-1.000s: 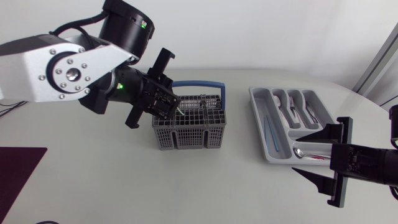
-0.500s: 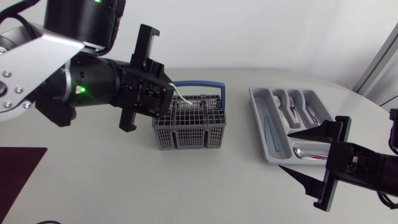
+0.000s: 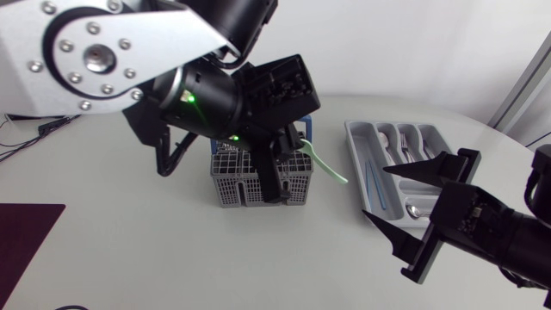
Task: Unload the cutlery basket into the drawer organizer.
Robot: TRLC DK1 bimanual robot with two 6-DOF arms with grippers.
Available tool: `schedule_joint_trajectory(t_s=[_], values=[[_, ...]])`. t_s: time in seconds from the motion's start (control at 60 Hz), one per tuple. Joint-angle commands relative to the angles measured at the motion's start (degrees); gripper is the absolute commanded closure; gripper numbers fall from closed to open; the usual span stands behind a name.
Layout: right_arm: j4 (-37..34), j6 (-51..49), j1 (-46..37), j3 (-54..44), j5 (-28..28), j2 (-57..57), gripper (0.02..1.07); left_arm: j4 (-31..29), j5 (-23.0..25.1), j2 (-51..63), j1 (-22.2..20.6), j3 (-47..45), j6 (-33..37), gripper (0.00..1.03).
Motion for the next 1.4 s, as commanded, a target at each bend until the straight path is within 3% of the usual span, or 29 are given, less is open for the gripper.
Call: schedule_joint_trajectory(t_s=[0.0,0.2,0.383,0.5,0.717,0.9,1.383], values=[[2.7,4.92,4.37,-1.55,3.68,1.22,0.17,-1.03,2.04,2.96,0.48,2.36,-8.59,0.89],[10.08,8.7,11.05,-1.2,11.59,5.96,0.18,-1.2,8.37,6.39,2.85,4.38,-19.23,0.9],[14.91,9.93,13.87,-1.03,15.19,9.48,0.22,-1.82,15.23,8.06,5.84,6.14,-28.01,0.91],[18.69,9.23,16.06,-1.03,18.53,12.29,0.31,-1.73,16.55,8.5,6.19,6.14,-30.65,0.91],[25.9,5.97,22.13,0.29,27.32,20.38,0.62,-3.31,20.06,10.08,8.04,7.37,-33.02,0.92],[28.18,3.69,22.39,2.23,29.25,24.86,0.78,-4.54,20.5,10.08,8.65,7.55,-32.94,0.94],[29.85,2.81,21.86,4.95,30.92,28.46,0.78,-5.51,21.29,10.17,8.48,7.02,-32.23,0.94]])
